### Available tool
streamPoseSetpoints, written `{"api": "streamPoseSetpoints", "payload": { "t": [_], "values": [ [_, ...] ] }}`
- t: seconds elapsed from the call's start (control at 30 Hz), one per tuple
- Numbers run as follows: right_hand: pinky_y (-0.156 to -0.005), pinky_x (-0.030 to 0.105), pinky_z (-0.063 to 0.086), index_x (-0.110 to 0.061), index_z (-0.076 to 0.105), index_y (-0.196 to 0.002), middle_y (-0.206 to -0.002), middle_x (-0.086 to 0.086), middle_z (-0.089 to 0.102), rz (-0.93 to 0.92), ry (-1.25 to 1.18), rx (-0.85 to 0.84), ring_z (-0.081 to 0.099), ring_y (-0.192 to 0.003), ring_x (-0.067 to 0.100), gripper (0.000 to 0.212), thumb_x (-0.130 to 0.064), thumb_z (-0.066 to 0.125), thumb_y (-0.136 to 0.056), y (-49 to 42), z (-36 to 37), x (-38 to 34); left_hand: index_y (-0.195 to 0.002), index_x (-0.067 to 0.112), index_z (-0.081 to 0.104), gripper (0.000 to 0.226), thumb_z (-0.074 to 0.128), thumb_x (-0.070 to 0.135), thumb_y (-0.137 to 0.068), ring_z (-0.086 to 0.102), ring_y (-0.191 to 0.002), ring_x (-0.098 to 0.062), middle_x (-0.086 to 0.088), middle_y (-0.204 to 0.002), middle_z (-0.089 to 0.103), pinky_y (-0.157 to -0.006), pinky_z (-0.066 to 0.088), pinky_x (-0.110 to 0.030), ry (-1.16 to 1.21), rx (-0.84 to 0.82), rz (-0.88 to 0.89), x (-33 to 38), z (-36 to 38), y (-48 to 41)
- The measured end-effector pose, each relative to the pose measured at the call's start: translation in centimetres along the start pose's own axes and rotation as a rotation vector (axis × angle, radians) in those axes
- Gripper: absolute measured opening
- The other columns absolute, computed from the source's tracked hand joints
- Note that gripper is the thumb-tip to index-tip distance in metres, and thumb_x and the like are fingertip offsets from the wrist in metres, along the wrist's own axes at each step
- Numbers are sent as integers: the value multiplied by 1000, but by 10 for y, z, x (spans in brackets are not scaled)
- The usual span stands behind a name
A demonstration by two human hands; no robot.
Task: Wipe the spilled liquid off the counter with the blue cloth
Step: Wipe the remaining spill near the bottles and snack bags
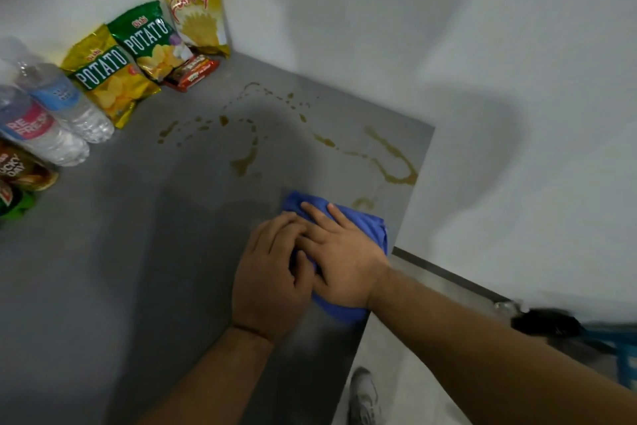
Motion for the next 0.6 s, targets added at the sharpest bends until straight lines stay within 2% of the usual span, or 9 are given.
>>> {"api": "streamPoseSetpoints", "payload": {
  "t": [0.07, 0.13, 0.23, 0.3, 0.37, 0.43, 0.5, 0.6],
  "values": [
    [-130, 51, 9, -20, 53, -151, -161, 0, 47, -36, -156, 39, 24, -158, 21, 51, -33, 52, -102, 9, -9, 9, -130, 6, 63, 42, 46, 21, -94, 52, -134, -24, -8, -143, 59, -117, 39, -37, 38, -36, -17, 16, 13, -7],
    [-128, 48, 22, -16, 61, -142, -149, 1, 60, -7, -450, 108, 45, -146, 18, 45, -16, 61, -97, 10, -20, 17, -140, 7, 55, 49, 38, 27, -99, 47, -141, -22, -8, -149, 54, -121, 34, -34, 116, -36, -115, 25, 21, -12],
    [-112, 31, 46, -12, 68, -131, -129, 2, 72, 194, -892, 250, 65, -124, 13, 40, 6, 57, -97, 14, -38, 40, -149, 9, 45, 51, 44, 24, -101, 45, -143, -24, -8, -153, 50, -121, 36, -37, 150, -57, -284, 31, 30, -19],
    [-99, 32, 55, -12, 76, -112, -109, 3, 78, 373, -1024, 401, 73, -104, 16, 36, 12, 52, -97, 17, -51, 70, -147, 8, 47, 53, 54, 23, -97, 42, -146, -31, -13, -154, 48, -123, 34, -48, -77, -151, -258, 36, 37, -21],
    [-90, 32, 56, -16, 77, -95, -92, -2, 78, 509, -1026, 581, 73, -88, 13, 37, 11, 52, -97, 20, -69, 112, -142, 7, 52, 59, 55, 34, -90, 39, -148, -37, -17, -154, 48, -123, 29, -59, -385, -241, -197, 45, 44, -20],
    [-86, 28, 54, -21, 75, -90, -88, -7, 76, 596, -924, 692, 69, -82, 5, 33, 6, 57, -98, 21, -89, 156, -145, 5, 51, 74, 42, 53, -89, 35, -150, -40, -20, -156, 45, -123, 24, -65, -504, -289, -207, 56, 50, -18],
    [-86, 26, 54, -24, 75, -94, -93, -8, 76, 641, -734, 683, 70, -89, 5, 24, -5, 60, -98, 16, -105, 195, -155, 4, 37, 93, 25, 67, -89, 22, -156, -41, -21, -165, 31, -125, 17, -64, -509, -343, -275, 64, 62, -20],
    [-87, 21, 52, -36, 72, -95, -98, -19, 71, 626, -464, 531, 64, -92, 0, 25, -17, 57, -100, -1, -116, 232, -162, 3, 13, 108, 11, 79, -86, 6, -159, -41, -21, -171, 11, -126, 10, -65, -526, -376, -320, 67, 80, -28]
  ]
}}
Point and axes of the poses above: each hand's wrist, its own y-axis away from the middle knuckle, its own z-axis out of the palm, x = y × z, the point moved 2 cm from there along -y, towards the middle knuckle
